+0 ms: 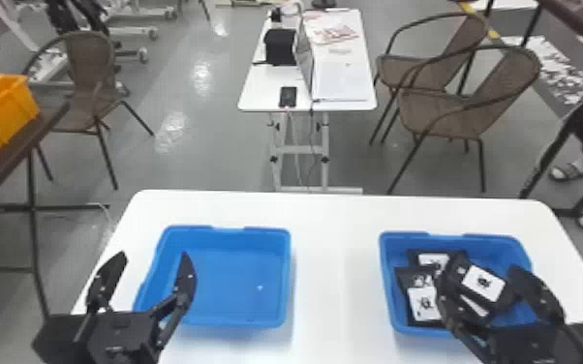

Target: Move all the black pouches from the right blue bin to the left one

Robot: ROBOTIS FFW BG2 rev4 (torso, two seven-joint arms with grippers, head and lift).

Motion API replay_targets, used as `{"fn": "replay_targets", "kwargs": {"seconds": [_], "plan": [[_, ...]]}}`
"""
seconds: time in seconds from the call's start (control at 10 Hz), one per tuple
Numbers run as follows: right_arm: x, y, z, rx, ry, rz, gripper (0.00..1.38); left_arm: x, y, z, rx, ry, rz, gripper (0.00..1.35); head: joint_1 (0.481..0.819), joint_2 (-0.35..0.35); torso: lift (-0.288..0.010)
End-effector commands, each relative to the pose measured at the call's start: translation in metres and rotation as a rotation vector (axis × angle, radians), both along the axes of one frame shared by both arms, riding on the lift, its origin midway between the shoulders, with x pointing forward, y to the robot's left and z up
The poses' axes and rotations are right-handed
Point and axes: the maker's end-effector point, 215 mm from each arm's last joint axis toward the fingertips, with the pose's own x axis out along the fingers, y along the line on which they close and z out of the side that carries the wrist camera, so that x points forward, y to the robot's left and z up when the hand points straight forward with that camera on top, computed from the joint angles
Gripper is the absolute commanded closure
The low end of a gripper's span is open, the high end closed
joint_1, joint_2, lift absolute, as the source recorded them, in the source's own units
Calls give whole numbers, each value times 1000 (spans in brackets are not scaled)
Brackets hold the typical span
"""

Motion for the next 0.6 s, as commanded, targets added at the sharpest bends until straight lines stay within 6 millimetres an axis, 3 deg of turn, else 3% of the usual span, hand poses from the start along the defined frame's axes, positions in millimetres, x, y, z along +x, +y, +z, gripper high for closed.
{"fn": "replay_targets", "kwargs": {"seconds": [0.0, 0.5], "plan": [[0, 0, 0, 1, 0, 0, 125, 0, 1, 1, 1, -2, 1, 245, 695, 62, 10], [-1, 0, -2, -1, 5, 0, 125, 0, 1, 1, 1, -3, -1, 242, 695, 64, 10]]}}
